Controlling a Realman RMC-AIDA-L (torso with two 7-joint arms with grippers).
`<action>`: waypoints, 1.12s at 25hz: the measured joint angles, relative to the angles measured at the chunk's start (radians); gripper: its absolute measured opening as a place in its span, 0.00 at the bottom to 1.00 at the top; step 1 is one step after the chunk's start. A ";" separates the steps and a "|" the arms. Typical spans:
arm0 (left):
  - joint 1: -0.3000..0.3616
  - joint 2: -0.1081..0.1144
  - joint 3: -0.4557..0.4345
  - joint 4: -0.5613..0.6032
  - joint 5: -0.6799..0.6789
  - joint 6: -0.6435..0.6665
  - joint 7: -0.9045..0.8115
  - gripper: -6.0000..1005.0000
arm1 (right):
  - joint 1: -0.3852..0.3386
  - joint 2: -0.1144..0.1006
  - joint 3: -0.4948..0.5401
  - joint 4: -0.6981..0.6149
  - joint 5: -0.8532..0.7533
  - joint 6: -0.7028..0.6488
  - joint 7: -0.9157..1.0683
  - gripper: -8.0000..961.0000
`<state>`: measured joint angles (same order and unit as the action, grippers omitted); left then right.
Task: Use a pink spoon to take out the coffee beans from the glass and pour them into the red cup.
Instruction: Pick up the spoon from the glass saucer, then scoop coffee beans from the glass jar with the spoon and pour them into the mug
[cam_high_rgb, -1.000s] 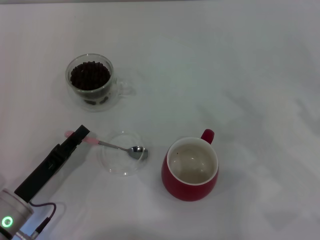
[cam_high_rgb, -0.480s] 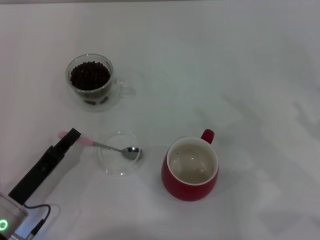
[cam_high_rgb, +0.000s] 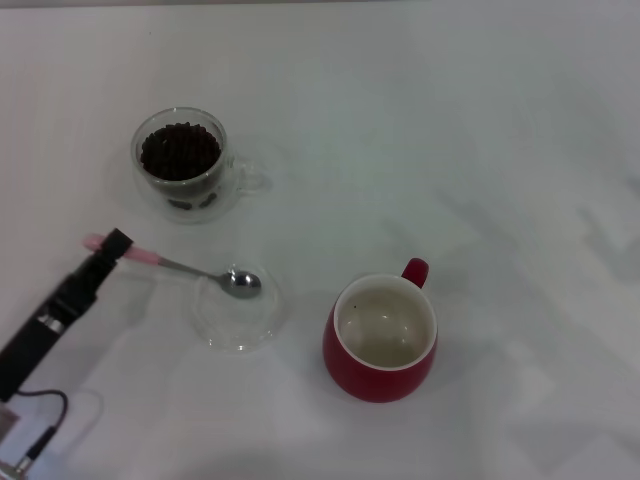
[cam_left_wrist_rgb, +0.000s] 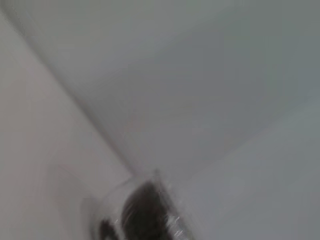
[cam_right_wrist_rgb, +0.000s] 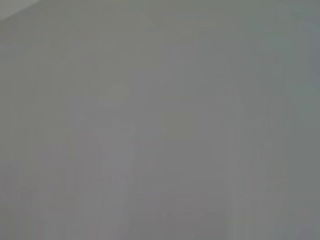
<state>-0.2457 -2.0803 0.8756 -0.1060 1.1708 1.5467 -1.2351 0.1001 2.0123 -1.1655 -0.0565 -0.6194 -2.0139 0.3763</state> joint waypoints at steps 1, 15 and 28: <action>0.006 0.001 0.001 0.019 0.000 0.014 0.000 0.14 | 0.001 0.000 -0.001 0.000 0.000 0.000 0.000 0.82; 0.015 0.037 0.059 0.348 0.052 0.093 -0.046 0.14 | 0.026 0.004 -0.023 0.000 0.000 0.009 -0.002 0.82; -0.056 0.129 0.053 0.505 0.067 0.066 -0.255 0.14 | 0.040 0.010 -0.054 0.001 0.000 -0.010 -0.025 0.80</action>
<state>-0.3014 -1.9511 0.9289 0.3995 1.2378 1.6122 -1.4901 0.1406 2.0218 -1.2194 -0.0552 -0.6197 -2.0236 0.3509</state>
